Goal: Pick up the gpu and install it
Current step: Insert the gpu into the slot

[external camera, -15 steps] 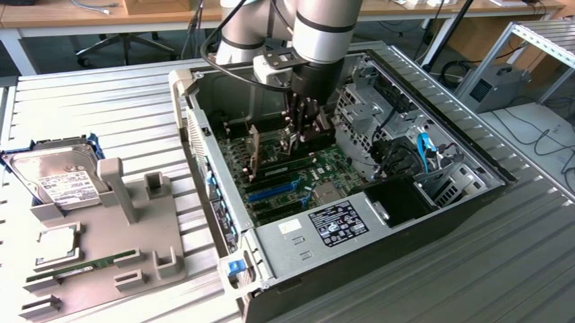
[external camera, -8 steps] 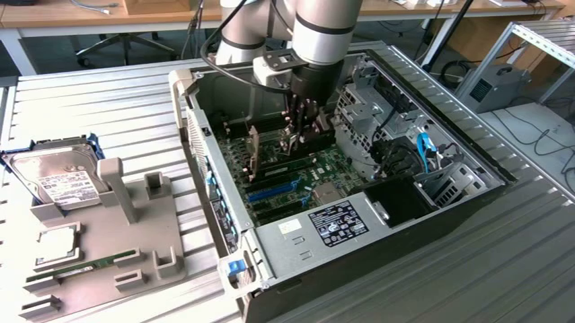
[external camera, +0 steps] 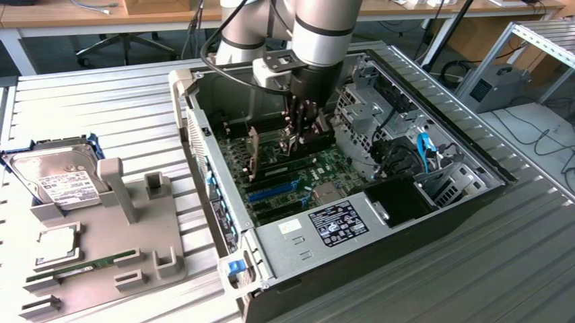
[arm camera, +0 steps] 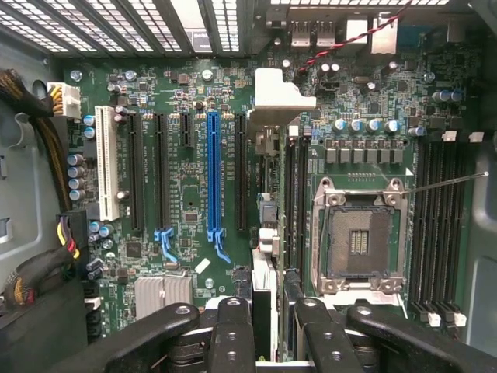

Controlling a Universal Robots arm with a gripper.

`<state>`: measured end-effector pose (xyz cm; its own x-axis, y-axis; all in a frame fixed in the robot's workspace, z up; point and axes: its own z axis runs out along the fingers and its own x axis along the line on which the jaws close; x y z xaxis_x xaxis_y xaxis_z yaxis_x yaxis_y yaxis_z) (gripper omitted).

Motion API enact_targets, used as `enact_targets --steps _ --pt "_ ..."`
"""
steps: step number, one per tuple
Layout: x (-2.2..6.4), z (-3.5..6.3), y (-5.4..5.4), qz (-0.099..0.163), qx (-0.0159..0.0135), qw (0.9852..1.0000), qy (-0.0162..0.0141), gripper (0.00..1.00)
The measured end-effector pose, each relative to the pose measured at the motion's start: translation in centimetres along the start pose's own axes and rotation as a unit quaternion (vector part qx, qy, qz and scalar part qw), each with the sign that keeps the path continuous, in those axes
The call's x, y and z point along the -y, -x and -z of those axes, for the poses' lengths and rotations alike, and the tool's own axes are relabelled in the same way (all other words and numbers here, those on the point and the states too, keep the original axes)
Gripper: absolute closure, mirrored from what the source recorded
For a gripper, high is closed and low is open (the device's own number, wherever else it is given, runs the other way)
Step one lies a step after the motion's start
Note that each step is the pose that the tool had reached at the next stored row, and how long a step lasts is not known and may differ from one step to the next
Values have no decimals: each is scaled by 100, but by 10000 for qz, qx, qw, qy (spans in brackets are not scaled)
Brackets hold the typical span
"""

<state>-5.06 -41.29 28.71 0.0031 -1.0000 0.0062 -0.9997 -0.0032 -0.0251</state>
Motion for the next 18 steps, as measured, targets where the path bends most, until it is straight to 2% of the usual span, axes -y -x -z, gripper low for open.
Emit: enact_targets --steps 18 --pt "-8 -61 0 0 -1 10000 0 74"
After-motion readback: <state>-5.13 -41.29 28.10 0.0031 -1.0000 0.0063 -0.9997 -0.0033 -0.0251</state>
